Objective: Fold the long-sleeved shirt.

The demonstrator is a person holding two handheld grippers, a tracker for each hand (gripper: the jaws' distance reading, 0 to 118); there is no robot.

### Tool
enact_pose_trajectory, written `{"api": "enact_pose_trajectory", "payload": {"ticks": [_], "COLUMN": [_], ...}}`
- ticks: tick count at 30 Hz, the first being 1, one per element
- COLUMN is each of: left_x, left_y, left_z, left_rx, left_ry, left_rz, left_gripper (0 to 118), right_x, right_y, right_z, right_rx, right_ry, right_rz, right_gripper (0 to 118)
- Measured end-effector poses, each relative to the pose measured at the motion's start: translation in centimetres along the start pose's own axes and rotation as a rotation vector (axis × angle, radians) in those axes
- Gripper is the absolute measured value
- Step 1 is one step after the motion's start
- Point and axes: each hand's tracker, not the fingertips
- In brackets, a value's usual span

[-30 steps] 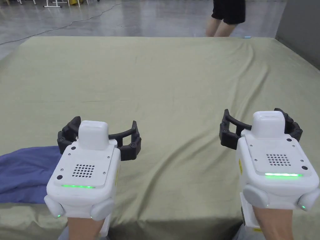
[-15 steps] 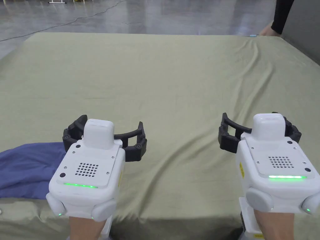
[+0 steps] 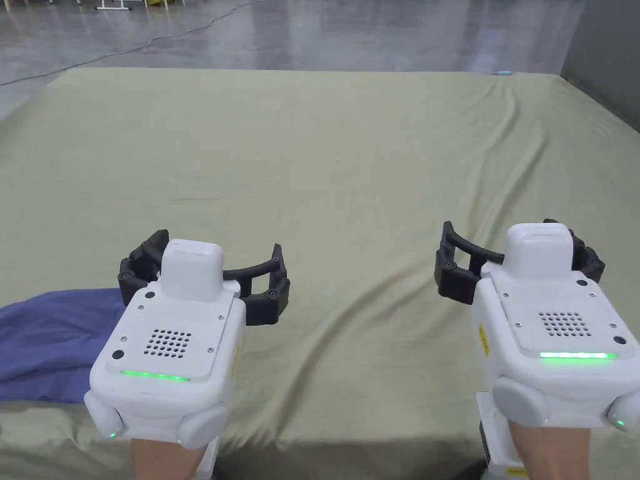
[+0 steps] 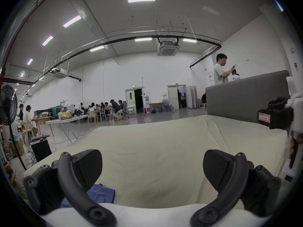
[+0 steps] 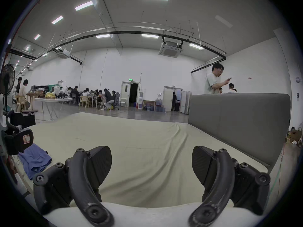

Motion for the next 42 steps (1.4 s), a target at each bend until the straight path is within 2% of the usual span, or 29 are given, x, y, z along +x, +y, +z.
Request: {"api": "enact_pose_trajectory", "payload": {"ticks": [15,42], "left_x": [0.94,0.73], "left_y": [-0.49,-0.16], "left_z": [-0.18,-0.27], "left_rx": [0.009,0.009], "left_ry": [0.009,-0.004], "left_rz": [-0.039,-0.03], "left_gripper": [117,117], "right_x": [0.22,0.02], "right_y": [0.03,0.3], "right_z": [-0.46,-0.56], "right_rx": [0.003,0.013], "right_ry": [-0.005,-0.03], "right_rz": [-0.001,0.027], "right_gripper": [101,101]}}
